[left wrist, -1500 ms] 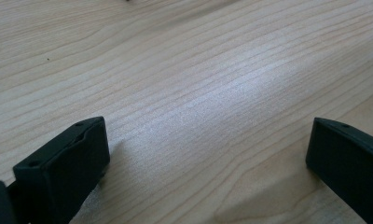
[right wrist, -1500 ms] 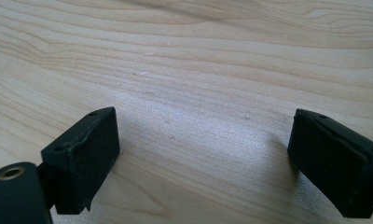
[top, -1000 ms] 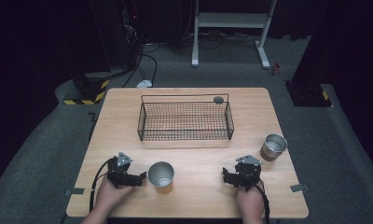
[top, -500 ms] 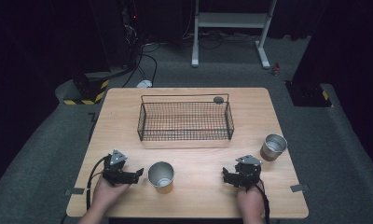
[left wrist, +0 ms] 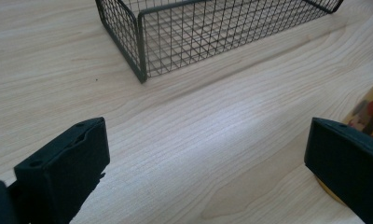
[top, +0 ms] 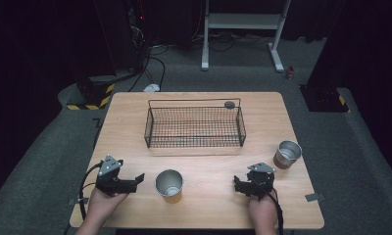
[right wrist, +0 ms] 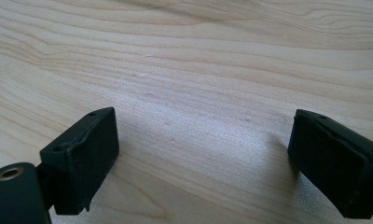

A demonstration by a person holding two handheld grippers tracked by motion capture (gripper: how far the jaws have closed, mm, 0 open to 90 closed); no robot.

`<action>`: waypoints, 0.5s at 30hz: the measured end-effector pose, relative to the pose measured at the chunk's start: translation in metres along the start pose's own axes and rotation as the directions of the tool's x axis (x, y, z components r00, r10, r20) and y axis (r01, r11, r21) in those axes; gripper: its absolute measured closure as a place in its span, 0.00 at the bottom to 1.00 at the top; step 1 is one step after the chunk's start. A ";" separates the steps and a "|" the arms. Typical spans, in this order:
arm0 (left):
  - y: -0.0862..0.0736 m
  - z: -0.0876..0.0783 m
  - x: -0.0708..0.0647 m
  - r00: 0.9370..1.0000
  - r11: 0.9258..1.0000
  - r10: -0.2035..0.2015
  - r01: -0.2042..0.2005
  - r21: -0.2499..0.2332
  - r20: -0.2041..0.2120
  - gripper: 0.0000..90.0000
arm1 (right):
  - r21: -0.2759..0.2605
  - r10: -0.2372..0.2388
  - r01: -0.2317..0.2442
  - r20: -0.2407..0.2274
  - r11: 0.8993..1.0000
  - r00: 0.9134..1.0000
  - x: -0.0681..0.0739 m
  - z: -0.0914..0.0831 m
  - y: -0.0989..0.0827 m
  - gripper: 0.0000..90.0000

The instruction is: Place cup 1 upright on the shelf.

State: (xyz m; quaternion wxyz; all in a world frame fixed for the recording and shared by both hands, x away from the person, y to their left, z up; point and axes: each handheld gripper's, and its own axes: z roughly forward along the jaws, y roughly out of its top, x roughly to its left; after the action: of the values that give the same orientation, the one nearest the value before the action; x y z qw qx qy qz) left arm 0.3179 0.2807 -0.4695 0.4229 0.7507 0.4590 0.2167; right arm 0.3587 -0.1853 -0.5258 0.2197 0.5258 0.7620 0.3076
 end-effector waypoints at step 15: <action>0.011 -0.016 -0.012 1.000 0.996 0.017 -0.015 -0.088 0.019 0.00 | 0.002 -0.010 0.010 -0.013 1.000 1.000 -0.001 0.000 0.000 0.09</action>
State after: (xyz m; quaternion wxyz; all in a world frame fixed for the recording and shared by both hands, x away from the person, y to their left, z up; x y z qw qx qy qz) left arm 0.3059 0.2749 -0.4504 0.4583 0.7372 0.4387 0.2324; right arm 0.3587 -0.1862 -0.5257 0.2159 0.5202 0.7663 0.3093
